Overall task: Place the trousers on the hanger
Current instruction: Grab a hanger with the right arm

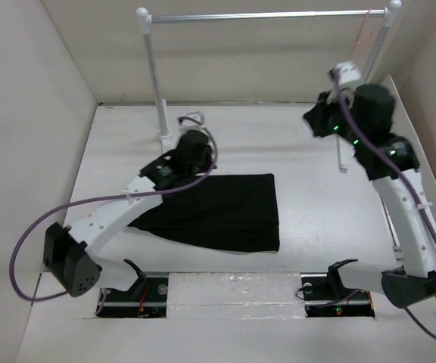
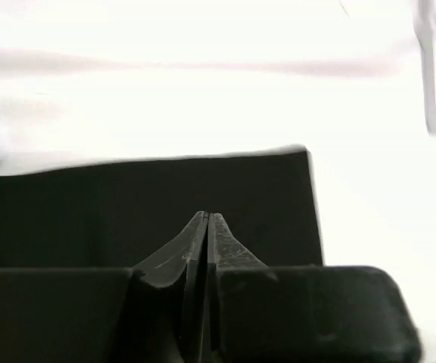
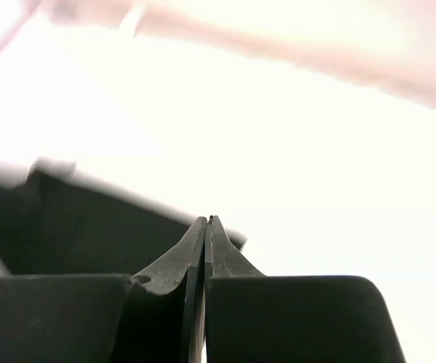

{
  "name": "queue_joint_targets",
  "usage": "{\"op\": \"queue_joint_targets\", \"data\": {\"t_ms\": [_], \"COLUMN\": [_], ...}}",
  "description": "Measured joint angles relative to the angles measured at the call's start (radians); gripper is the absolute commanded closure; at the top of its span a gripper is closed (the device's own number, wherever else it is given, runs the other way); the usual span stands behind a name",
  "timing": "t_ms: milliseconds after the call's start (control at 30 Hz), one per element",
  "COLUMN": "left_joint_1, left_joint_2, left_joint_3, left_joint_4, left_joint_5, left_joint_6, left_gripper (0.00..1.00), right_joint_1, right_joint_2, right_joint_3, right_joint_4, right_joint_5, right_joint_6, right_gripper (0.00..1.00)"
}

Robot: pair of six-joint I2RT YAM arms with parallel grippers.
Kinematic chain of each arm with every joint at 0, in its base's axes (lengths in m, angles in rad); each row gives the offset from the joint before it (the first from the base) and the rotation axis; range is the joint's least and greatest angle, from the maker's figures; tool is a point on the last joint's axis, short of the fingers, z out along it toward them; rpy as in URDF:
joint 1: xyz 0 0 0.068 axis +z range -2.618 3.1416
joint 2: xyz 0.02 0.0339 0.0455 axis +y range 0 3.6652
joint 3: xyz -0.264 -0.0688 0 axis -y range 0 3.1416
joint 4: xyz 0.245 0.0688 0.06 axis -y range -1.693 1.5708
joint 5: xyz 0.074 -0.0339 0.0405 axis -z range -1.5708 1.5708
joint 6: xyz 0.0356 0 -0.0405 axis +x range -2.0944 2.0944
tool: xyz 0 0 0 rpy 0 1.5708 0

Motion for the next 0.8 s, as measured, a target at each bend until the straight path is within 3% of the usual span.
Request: {"op": "queue_joint_targets", "data": {"t_ms": [33, 67, 200, 300, 400, 500, 600, 733, 800], "left_joint_1": [-0.077, -0.148, -0.348, -0.396, -0.395, -0.389, -0.378, -0.359, -0.356], "left_joint_2": [0.042, 0.085, 0.229, 0.262, 0.233, 0.124, -0.006, -0.062, -0.055], "left_joint_3": [0.037, 0.072, 0.167, 0.208, 0.211, 0.121, 0.028, -0.029, -0.057], "left_joint_4": [-0.003, -0.014, -0.082, -0.158, -0.156, -0.078, -0.048, -0.021, -0.02], "left_joint_5": [-0.033, -0.059, -0.117, -0.158, -0.177, -0.146, -0.111, -0.09, -0.079], "left_joint_6": [-0.002, -0.007, -0.053, -0.097, -0.089, -0.055, -0.045, -0.046, -0.047], "left_gripper": [1.0, 1.0, 1.0, 1.0, 1.0, 1.0, 1.0, 1.0, 0.92], "right_joint_1": [-0.084, -0.167, -0.413, -0.523, -0.573, -0.597, -0.613, -0.615, -0.607], "right_joint_2": [0.019, 0.047, 0.177, 0.302, 0.416, 0.502, 0.55, 0.587, 0.595], "right_joint_3": [0.072, 0.138, 0.336, 0.423, 0.449, 0.447, 0.43, 0.43, 0.43], "right_joint_4": [0.002, 0.006, 0.036, 0.055, 0.068, 0.083, 0.13, 0.193, 0.224], "right_joint_5": [-0.016, -0.046, -0.193, -0.291, -0.364, -0.425, -0.484, -0.535, -0.553], "right_joint_6": [-0.015, -0.024, -0.032, -0.016, 0.009, 0.049, 0.096, 0.138, 0.153], "right_gripper": [0.97, 0.77, 0.34, 0.22, 0.22, 0.23, 0.26, 0.27, 0.29]}}
